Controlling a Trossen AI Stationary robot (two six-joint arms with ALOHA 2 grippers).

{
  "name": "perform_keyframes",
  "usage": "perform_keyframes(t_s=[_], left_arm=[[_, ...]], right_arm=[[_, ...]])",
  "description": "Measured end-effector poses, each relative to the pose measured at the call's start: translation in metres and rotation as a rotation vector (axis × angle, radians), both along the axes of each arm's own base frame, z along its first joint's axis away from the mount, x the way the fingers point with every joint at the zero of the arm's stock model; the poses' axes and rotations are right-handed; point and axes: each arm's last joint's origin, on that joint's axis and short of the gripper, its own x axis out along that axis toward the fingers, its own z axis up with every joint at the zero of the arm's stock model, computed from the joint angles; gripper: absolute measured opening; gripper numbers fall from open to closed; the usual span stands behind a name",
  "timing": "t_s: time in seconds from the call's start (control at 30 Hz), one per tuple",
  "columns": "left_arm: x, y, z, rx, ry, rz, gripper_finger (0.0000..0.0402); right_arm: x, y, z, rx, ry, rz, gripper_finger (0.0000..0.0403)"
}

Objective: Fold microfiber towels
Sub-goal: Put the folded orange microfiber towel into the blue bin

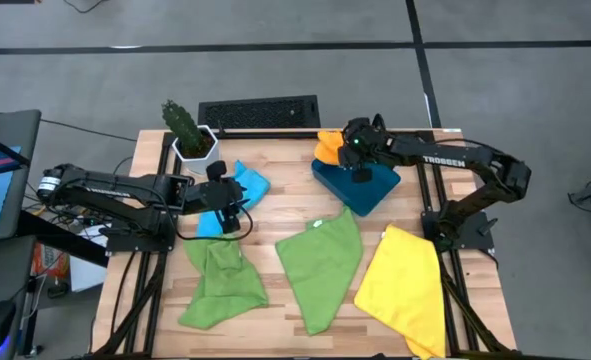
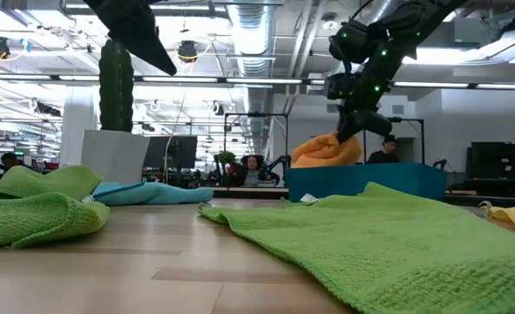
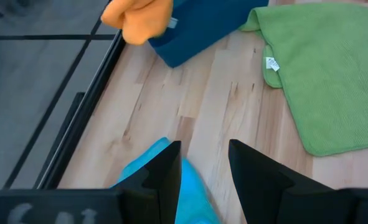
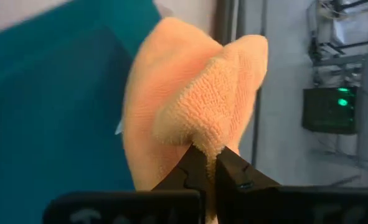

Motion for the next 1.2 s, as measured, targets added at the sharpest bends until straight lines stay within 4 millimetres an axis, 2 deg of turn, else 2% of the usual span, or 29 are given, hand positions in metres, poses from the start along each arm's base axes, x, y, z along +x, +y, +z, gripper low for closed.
perform_keyframes(t_s=[0.13, 0.27, 0.43, 0.6, 0.9, 1.1, 1.2], left_arm=[[0.0, 0.0, 0.0, 0.003, 0.001, -0.002, 0.0128], [0.0, 0.0, 0.0, 0.008, 0.004, -0.006, 0.0128], [0.0, 0.0, 0.0, 0.014, 0.008, -0.012, 0.0128], [0.0, 0.0, 0.0, 0.032, 0.018, -0.029, 0.0128], [0.0, 0.005, 0.0, 0.021, 0.008, 0.005, 0.0128], [0.0, 0.005, 0.0, 0.005, 0.009, 0.011, 0.0128], [0.0, 0.005, 0.0, 0.013, 0.011, 0.01, 0.0128]], right_arm=[[-0.003, 0.004, 0.011, -0.084, 0.017, 0.016, 0.0019], [-0.012, 0.015, 0.032, -0.134, -0.033, 0.034, 0.0019], [-0.027, 0.029, 0.044, -0.104, -0.021, 0.063, 0.0024], [-0.029, 0.03, 0.035, -0.04, 0.052, 0.093, 0.0018], [-0.009, 0.002, 0.025, -0.176, 0.017, 0.04, 0.0025], [-0.008, 0.015, -0.001, 0.012, 0.112, 0.048, 0.002], [-0.01, 0.026, -0.016, 0.042, 0.144, 0.063, 0.0025]])
